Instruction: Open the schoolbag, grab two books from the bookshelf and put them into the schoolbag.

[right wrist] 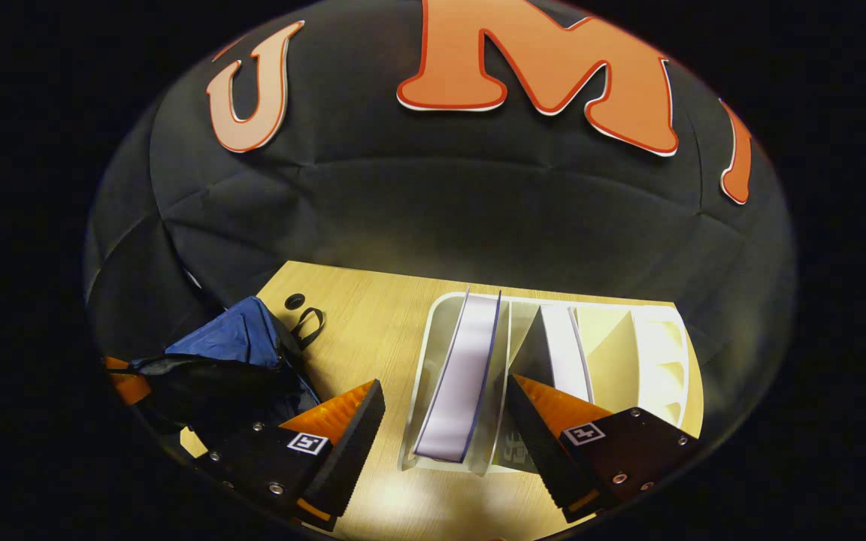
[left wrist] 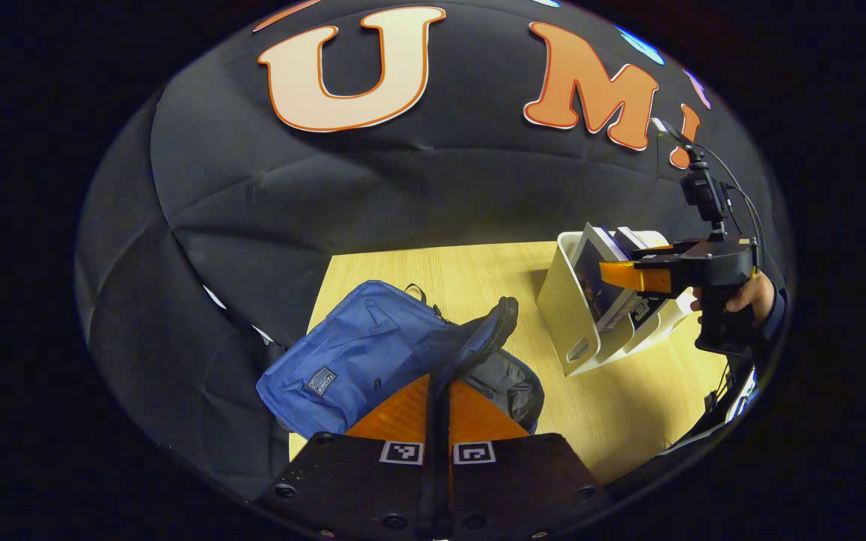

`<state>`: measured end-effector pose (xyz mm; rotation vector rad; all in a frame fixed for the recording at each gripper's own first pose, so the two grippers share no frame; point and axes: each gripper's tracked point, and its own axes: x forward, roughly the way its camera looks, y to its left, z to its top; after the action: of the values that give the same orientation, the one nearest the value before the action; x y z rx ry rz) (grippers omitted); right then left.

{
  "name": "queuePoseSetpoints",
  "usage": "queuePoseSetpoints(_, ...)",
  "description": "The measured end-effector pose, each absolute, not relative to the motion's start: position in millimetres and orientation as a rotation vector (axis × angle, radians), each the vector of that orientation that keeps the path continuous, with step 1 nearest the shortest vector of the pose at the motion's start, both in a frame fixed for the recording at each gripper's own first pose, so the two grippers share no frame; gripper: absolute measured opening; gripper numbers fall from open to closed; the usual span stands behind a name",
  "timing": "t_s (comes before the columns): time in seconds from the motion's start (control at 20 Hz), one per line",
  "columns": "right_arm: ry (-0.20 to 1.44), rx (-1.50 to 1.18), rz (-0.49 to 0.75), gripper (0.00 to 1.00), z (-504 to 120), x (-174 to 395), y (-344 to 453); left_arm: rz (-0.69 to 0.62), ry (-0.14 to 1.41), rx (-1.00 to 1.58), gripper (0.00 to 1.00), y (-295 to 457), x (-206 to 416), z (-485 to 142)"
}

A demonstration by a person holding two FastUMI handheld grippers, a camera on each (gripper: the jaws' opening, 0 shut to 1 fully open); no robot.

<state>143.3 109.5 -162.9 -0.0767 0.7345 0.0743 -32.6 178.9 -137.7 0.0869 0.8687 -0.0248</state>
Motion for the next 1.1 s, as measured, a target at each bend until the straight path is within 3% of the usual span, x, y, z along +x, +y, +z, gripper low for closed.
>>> queuePoseSetpoints(0.3, 0.844, -0.111, 0.006, 0.90, -189, 161, 103, -0.045, 0.854, 0.080, 0.00, 189, -24, -128)
queuePoseSetpoints(0.4, 0.876, -0.115, -0.017, 0.83, -199, 165, 101, -0.056, 0.853, 0.087, 0.00, 189, -21, -129)
queuePoseSetpoints(0.45, 0.898, -0.114, -0.026, 0.69, -205, 166, 99, -0.060, 0.853, 0.085, 0.00, 190, -22, -130)
queuePoseSetpoints(0.5, 0.927, -0.115, -0.043, 0.76, -209, 166, 96, -0.063, 0.853, 0.085, 0.00, 189, -21, -130)
queuePoseSetpoints(0.6, 0.966, -0.095, -0.051, 0.66, -219, 169, 95, -0.068, 0.855, 0.080, 0.00, 190, -21, -131)
queuePoseSetpoints(0.75, 1.024, -0.055, -0.077, 0.45, -222, 165, 92, -0.076, 0.858, 0.074, 0.00, 191, -21, -131)
queuePoseSetpoints(0.95, 1.064, -0.012, -0.051, 0.40, -223, 157, 93, -0.081, 0.854, 0.062, 0.00, 192, -20, -132)
queuePoseSetpoints(1.0, 1.060, -0.005, -0.046, 0.31, -222, 155, 93, -0.087, 0.855, 0.060, 0.01, 191, -19, -132)
queuePoseSetpoints(1.05, 1.049, 0.004, -0.041, 0.39, -217, 152, 93, -0.088, 0.855, 0.064, 0.00, 191, -21, -132)
queuePoseSetpoints(1.1, 1.034, 0.018, -0.038, 0.31, -211, 150, 93, -0.096, 0.857, 0.064, 0.00, 190, -21, -132)
